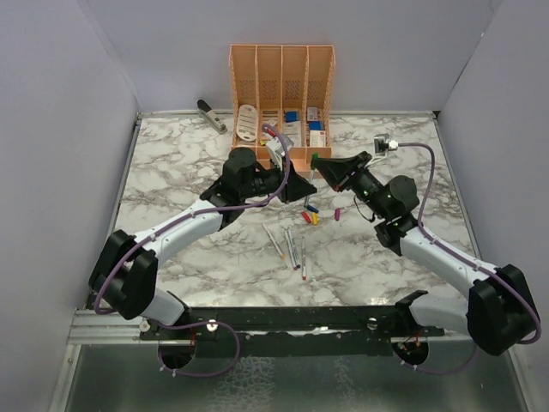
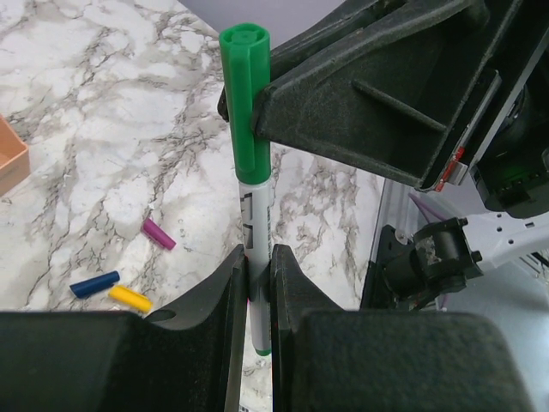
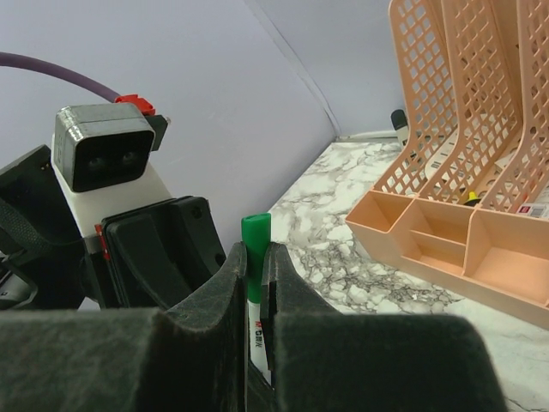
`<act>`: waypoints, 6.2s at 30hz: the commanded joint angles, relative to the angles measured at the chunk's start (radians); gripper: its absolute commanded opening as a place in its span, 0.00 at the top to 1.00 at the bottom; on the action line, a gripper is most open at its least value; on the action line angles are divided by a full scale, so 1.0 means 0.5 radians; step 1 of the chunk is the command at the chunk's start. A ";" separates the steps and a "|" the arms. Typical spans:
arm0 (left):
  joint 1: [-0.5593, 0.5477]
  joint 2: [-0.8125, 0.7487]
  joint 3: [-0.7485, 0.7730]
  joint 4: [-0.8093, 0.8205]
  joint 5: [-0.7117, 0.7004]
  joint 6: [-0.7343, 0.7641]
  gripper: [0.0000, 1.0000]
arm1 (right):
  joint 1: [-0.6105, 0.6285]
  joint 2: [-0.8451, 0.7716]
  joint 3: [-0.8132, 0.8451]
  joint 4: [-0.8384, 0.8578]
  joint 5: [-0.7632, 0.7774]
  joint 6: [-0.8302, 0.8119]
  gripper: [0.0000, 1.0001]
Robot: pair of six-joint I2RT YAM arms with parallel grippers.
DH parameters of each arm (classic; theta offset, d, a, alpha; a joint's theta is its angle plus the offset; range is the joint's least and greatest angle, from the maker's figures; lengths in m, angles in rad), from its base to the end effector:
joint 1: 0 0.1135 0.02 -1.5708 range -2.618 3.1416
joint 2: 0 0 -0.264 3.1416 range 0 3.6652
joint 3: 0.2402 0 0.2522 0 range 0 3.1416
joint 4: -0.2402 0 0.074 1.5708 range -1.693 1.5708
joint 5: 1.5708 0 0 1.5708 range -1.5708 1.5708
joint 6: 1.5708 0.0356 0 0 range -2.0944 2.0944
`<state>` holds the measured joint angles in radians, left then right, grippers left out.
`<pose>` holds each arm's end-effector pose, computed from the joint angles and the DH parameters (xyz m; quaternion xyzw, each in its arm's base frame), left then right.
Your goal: Insert the pens into the pen caps
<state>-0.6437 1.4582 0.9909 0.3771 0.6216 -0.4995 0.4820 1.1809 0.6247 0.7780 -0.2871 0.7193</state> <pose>0.2584 -0.2198 0.3098 0.2564 0.6862 -0.5373 0.4180 0.2300 0.1317 0.3031 -0.0378 0.6270 0.5106 0.5872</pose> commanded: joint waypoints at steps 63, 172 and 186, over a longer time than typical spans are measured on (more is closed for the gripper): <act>0.552 0.739 0.343 -1.557 -1.249 0.320 0.95 | 0.257 0.052 0.714 -1.509 0.637 -0.592 0.59; 0.794 -0.214 0.072 -1.352 -1.349 0.189 0.30 | 0.880 1.465 1.438 -2.138 0.729 -0.886 0.98; 0.794 -0.446 -0.231 -0.783 -0.893 0.229 0.33 | 0.567 0.922 1.160 -1.791 1.043 -0.524 0.99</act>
<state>-0.2516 1.2865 0.9070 -0.1551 0.0563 -0.3962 0.8330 1.7260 1.2778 -0.2028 0.1753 0.3733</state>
